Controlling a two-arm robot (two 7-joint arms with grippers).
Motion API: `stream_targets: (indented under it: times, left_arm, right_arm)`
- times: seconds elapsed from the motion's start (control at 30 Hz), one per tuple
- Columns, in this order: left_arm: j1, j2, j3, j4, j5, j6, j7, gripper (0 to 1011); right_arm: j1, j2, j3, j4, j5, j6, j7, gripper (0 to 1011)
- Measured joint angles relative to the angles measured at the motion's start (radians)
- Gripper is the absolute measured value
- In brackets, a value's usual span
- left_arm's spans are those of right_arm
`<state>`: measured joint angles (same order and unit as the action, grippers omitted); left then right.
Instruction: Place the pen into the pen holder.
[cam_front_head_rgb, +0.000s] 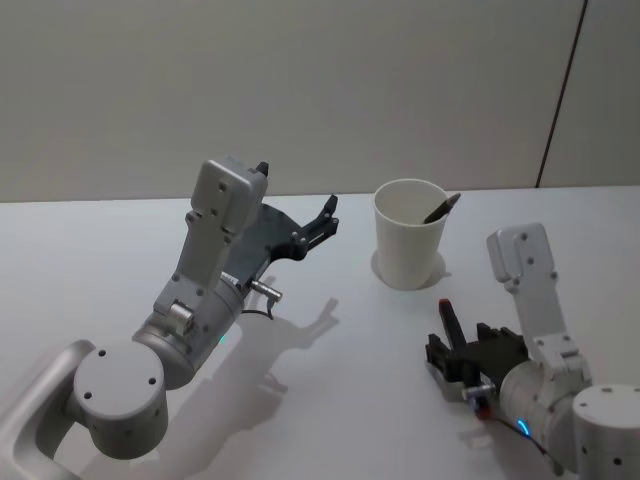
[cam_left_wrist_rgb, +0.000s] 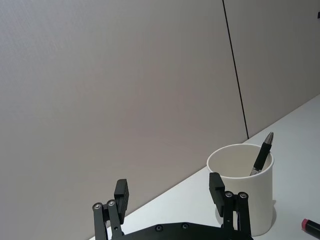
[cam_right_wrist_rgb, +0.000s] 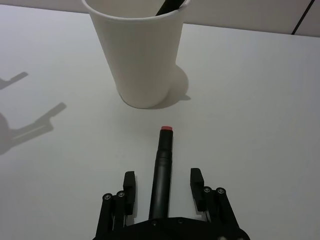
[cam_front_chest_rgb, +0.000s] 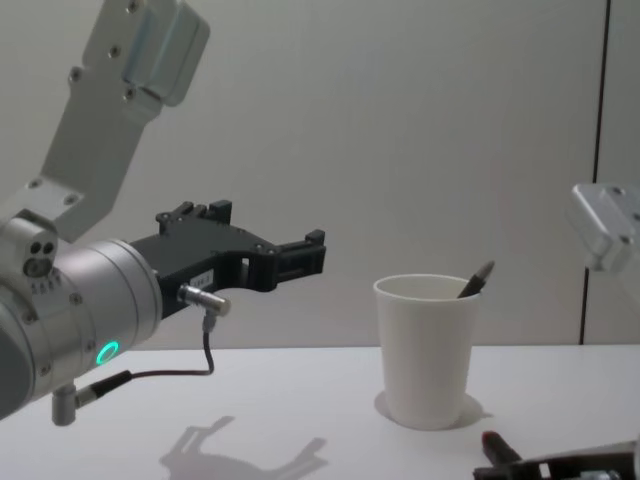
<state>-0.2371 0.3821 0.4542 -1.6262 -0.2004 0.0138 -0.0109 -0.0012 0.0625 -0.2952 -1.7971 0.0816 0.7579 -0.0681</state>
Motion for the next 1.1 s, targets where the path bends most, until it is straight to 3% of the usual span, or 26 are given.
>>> stream_targets:
  times: [1.1]
  left_arm:
    - [0.000,0.000,0.000,0.000,0.000,0.000,0.000,1001]
  right_arm:
    - [-0.003,-0.008,0.011,-0.001,0.016,0.001,-0.014,458]
